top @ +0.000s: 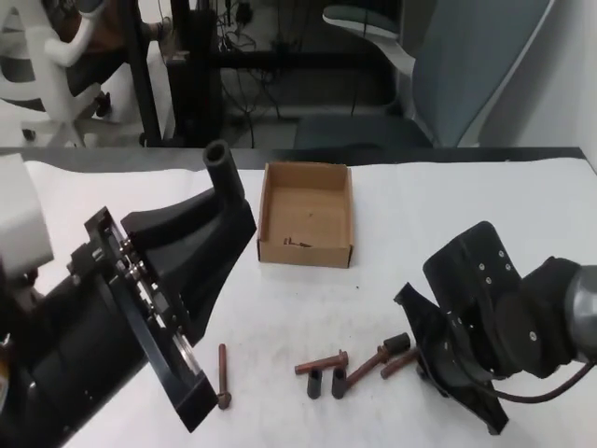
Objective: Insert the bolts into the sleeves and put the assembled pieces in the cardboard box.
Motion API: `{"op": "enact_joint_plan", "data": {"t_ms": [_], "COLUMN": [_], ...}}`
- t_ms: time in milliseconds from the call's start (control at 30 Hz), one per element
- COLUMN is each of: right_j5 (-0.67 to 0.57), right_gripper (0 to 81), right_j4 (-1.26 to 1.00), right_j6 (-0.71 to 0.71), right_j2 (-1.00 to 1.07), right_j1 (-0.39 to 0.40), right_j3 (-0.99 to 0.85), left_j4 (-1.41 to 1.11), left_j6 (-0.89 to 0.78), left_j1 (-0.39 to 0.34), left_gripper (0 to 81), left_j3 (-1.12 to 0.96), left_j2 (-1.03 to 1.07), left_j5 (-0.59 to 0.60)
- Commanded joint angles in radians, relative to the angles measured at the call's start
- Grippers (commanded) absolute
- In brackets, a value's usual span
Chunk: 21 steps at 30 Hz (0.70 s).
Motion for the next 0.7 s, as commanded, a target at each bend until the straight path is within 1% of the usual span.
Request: {"op": "enact_joint_plan", "data": {"t_ms": [0,67,133,200,233,333,500,667], "right_j5": [-0.024,-0.060,-0.075,-0.075,-0.070,-0.038,-0.037,-0.011], "right_gripper": [1.7,11.5,29.5,44.1,45.6,45.6,45.6,45.6], "right_j4": [-0.074,-0.120,-0.131,-0.115,-0.108,-0.102,-0.133,-0.138], "right_j6": [-0.001,-0.043,-0.035,-0.001,0.018,0.029,0.017,-0.001], "right_j2": [0.029,0.029,0.029,0.029,0.029,0.029,0.029,0.033], "right_j1": [0.001,0.001,0.001,0.001,0.001,0.001,0.001,-0.026], "right_j3": [0.001,0.001,-0.001,-0.005,-0.007,-0.007,-0.007,-0.009], "left_j4": [0.022,0.043,0.060,0.061,0.061,0.061,0.061,0.061], "left_j6": [0.000,0.000,0.000,0.000,0.000,0.000,0.000,0.000], "left_j1": [-0.005,-0.005,-0.005,-0.005,-0.005,-0.005,-0.005,-0.005], "left_gripper": [1.8,1.8,1.8,1.8,1.8,1.8,1.8,1.8], "left_j3": [-0.001,0.001,0.001,0.005,0.006,0.009,0.009,0.009], "left_j2": [-0.009,-0.009,-0.009,-0.009,-0.009,-0.014,-0.017,-0.017], "left_j5": [0.014,0.014,0.013,0.013,0.013,0.013,0.015,0.051]}}
